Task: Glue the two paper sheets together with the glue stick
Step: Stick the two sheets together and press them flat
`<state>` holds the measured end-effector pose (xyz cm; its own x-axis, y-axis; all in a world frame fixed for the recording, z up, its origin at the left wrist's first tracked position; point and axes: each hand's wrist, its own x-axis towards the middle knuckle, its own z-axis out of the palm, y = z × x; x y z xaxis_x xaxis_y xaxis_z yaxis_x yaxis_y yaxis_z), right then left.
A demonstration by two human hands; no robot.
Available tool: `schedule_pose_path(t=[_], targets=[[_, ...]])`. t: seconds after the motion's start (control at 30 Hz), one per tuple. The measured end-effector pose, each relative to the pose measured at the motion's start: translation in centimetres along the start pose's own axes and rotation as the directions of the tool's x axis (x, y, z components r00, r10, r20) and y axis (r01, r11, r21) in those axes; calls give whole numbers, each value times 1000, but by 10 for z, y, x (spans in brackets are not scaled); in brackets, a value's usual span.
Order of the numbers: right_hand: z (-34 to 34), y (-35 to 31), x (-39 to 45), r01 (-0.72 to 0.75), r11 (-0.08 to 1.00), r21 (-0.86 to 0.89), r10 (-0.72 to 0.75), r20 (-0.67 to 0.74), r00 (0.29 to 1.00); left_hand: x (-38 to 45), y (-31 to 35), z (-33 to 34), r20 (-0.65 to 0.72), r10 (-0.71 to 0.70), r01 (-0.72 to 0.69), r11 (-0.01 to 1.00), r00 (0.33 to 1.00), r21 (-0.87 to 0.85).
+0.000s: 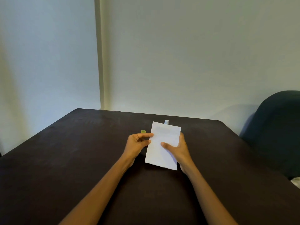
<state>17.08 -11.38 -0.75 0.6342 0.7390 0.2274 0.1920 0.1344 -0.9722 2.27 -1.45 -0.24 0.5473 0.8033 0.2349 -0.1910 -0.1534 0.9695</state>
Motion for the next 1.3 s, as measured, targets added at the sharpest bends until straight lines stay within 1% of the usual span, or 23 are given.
schedule_pose_path(t=[0.07,0.2,0.27,0.33,0.4,0.5,0.57,0.63,0.7,0.73,0.8,0.87,0.93,0.97,1.03,1.1,1.17,1.2,1.23,1.27,1.3], targets=[[3,3,0,-9,999,-32,10,10,1000,1,1,-1,-29,10,-10,1000,1000,-14],[2,2,2,-67,996,61,69,-31,997,1,0,0,-46,12,-13,1000,999,-18],[1,-1,0,-60,995,79,58,36,998,2,0,-2,-91,23,-26,999,996,-28],[1,-3,-2,-52,999,8,50,143,988,3,1,-6,-152,41,-49,997,988,-53],[1,-2,-3,-39,997,-67,51,193,980,4,1,-8,-193,36,-53,995,981,-82],[3,-2,-5,-13,998,-68,24,158,987,4,2,-8,-181,14,-38,991,983,-127],[3,-2,-6,-39,997,-62,47,121,992,5,2,-5,-173,-29,1,987,985,-160],[4,-2,-6,-59,997,-56,65,129,989,4,1,-2,-164,-59,42,994,985,-104],[4,-1,-6,-55,997,-51,62,143,988,6,-3,1,-134,-39,44,999,990,31],[4,0,-6,-50,997,-55,57,135,989,6,-6,1,-120,-20,31,995,993,94],[2,0,-4,-30,995,-99,37,72,997,5,-8,2,-91,16,4,976,996,217],[-3,-1,-1,7,980,-201,-10,-15,1000,5,-9,3,-58,61,-33,920,996,390],[-8,0,0,35,937,-348,-71,-92,993,2,-9,6,-37,121,-78,812,992,578],[-11,-1,0,39,904,-426,-105,-131,986,0,-8,8,-35,155,-96,759,987,643],[-16,-4,-2,55,831,-554,-193,-193,962,-2,-8,13,-38,215,-127,701,976,702],[-24,-8,-4,61,775,-629,-264,-234,936,-2,-10,20,-38,225,-136,707,974,694],[-33,-9,-4,3,755,-656,-263,-298,918,-2,-13,28,19,223,-172,690,975,703],[-37,-8,-3,-40,745,-666,-242,-325,914,-3,-14,32,85,234,-218,635,969,741],[-40,-6,-3,-83,728,-681,-214,-341,915,-4,-15,35,171,244,-279,536,955,796],[-41,-4,-4,-119,701,-703,-187,-342,921,-5,-16,38,267,242,-348,412,933,842],[-42,-3,-5,-143,670,-728,-164,-334,928,-5,-18,40,356,215,-408,300,909,862]])
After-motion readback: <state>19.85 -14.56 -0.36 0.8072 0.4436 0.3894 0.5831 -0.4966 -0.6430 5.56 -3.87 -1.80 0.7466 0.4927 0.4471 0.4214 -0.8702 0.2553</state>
